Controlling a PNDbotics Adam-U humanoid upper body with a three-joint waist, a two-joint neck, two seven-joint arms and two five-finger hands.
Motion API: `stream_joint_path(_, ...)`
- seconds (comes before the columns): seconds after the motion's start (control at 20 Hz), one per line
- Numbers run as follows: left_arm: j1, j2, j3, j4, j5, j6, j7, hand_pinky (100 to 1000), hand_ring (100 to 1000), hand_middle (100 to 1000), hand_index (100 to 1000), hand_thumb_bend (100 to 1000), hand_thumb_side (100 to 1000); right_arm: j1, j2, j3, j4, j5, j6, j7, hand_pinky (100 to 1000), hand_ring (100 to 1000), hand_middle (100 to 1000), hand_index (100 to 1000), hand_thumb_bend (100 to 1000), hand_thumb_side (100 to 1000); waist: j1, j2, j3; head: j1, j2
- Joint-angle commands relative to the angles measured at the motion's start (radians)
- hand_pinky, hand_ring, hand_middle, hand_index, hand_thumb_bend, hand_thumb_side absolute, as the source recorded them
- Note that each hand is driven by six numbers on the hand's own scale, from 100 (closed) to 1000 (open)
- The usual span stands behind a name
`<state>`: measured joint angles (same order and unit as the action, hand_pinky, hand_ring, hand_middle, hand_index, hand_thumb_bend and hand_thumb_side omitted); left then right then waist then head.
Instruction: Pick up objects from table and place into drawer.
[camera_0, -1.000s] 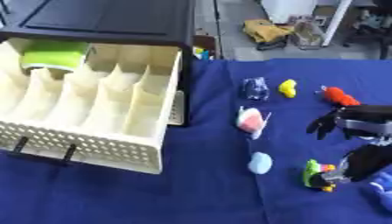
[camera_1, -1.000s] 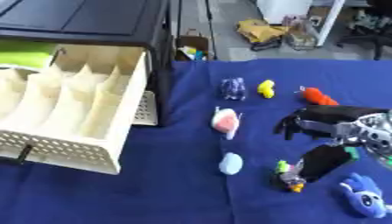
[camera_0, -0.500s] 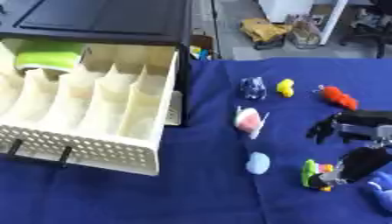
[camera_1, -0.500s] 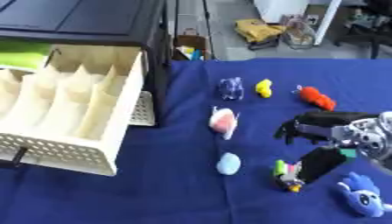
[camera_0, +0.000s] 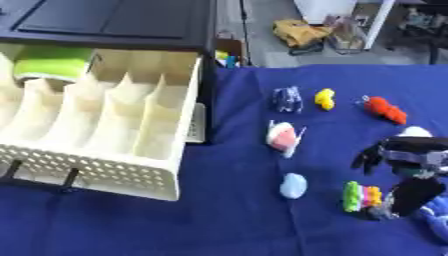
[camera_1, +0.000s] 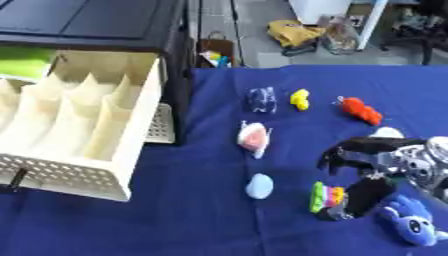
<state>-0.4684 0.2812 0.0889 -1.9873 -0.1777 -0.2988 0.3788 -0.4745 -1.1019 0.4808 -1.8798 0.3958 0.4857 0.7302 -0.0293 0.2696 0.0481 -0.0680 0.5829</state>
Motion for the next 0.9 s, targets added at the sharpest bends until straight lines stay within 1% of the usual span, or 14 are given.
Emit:
stream_joint_path(0.05,-0.019,0.01,-0.001,-0.013,-0.002,-0.001,-0.006,369,510,552,751,137,1000,-0.012,-0.011,-0.008,0.008,0.001,0.184,0.177,705,882,714,879,567,367,0.001,-0.014,0.0,-0.006,-0.013)
stream_joint_path(0.5,-0.02,0.007,-0.002,-0.013,-0.002,0.0,-0.008,366,509,550,749,135,1000,-0.024,0.019,-0.004,0.021,0.03,0.191,0.177,686,867,673,840,543,399,0.0,-0.01,0.001,-0.011,-0.016)
stream_joint_path(0.6,-0.02,0.007,-0.002,-0.013,-0.002,0.0,-0.008,365,508,550,749,136,1000,-0.025,0.026,-0.001,0.027,0.035,0.192,0.177,685,866,665,833,543,396,0.0,-0.01,0.002,-0.011,-0.018)
stream_joint_path(0.75,-0.02,0.007,-0.002,-0.013,-0.002,-0.001,-0.01,359,504,547,747,135,1000,-0.021,0.035,0.01,0.044,0.041,0.19,0.177,688,868,668,834,529,360,0.001,-0.009,0.004,-0.014,-0.019)
stream_joint_path(0.9,-0.021,0.007,-0.002,-0.013,-0.002,-0.001,-0.012,356,503,546,747,134,1000,-0.017,0.042,0.015,0.058,0.047,0.182,0.177,688,869,668,833,514,366,0.001,-0.008,0.005,-0.016,-0.02)
